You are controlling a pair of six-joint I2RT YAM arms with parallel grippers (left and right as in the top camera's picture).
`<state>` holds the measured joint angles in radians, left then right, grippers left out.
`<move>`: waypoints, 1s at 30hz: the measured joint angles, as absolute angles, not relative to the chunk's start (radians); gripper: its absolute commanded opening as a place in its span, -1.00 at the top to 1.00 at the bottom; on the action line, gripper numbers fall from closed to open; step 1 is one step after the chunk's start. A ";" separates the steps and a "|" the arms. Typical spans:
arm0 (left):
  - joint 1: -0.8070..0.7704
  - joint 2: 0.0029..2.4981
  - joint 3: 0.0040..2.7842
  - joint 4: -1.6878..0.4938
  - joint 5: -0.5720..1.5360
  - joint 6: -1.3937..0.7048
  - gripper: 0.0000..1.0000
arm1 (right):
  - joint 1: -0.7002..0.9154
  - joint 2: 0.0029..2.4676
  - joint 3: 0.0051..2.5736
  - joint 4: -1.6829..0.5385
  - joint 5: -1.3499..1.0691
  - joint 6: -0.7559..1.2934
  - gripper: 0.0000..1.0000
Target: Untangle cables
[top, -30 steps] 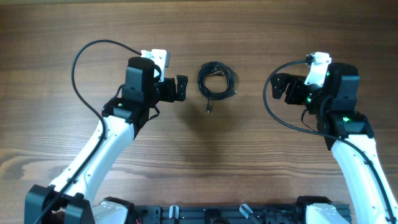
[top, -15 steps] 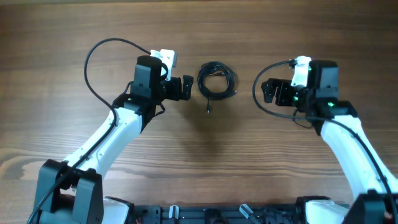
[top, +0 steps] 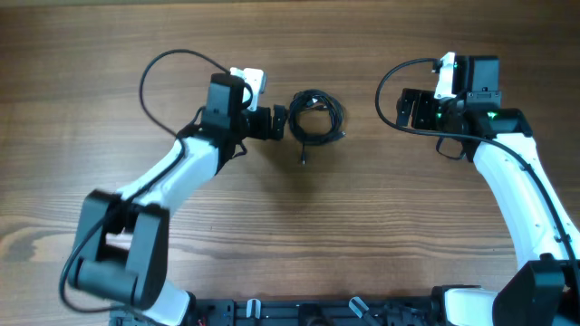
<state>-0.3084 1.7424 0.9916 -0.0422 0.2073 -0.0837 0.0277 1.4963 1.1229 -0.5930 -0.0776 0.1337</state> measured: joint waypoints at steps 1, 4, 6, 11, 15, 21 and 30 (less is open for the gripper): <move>-0.308 1.765 1.009 -0.041 0.212 -0.081 -0.97 | 0.028 1.496 1.123 -0.599 -0.078 0.133 -0.99; -0.309 1.822 1.058 -0.039 0.244 -0.053 -0.90 | 0.028 1.496 1.123 -0.619 -0.096 0.128 -0.99; -0.310 1.846 1.079 -0.028 0.265 -0.031 -0.86 | 0.028 1.496 1.123 -0.627 -0.120 0.126 -1.00; -0.315 1.887 1.095 0.011 0.295 0.007 -0.80 | 0.028 1.496 1.123 -0.632 -0.157 0.125 -1.00; -0.319 1.919 1.095 0.038 0.343 0.045 -0.78 | 0.028 1.496 1.123 -0.637 -0.164 0.125 -0.99; -0.334 1.973 1.095 0.057 0.381 0.057 -0.74 | 0.028 1.496 1.123 -0.640 -0.192 0.126 -1.00; -0.382 2.033 1.098 0.120 0.391 0.070 -0.42 | 0.028 1.496 1.123 -0.641 -0.199 0.126 -1.00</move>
